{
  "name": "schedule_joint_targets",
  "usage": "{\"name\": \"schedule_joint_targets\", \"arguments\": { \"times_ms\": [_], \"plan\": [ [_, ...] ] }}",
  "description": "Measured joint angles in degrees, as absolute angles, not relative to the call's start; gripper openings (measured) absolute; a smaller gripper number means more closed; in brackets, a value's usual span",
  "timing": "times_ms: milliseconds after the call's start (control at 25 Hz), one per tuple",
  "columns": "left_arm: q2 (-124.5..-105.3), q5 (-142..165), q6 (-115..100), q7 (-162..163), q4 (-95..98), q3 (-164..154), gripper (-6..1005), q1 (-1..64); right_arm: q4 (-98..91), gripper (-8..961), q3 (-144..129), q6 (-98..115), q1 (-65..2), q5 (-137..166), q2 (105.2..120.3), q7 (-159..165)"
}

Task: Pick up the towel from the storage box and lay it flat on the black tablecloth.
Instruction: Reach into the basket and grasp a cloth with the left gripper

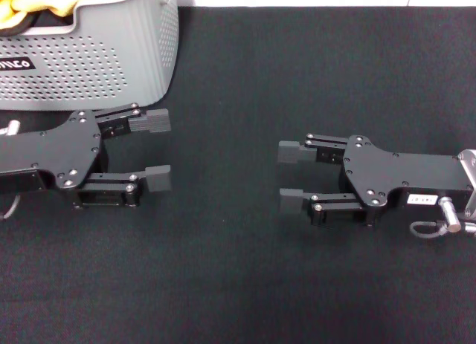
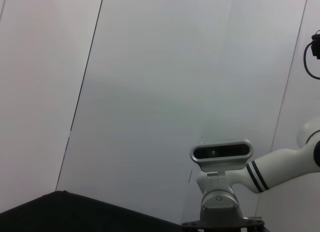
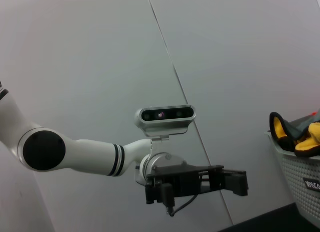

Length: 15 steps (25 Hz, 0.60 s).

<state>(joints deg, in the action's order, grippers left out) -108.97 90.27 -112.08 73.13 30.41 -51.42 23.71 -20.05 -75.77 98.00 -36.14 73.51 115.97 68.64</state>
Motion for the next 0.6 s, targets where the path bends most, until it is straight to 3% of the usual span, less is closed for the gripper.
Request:
{"name": "schedule_joint_targets", "arguments": {
  "times_ms": [600],
  "plan": [
    [-109.44,90.3,-110.3,71.7,30.4,-51.0,879,23.7,-20.0,760,-75.9,96.4,-36.4,73.3,116.10,68.6]
  ]
}}
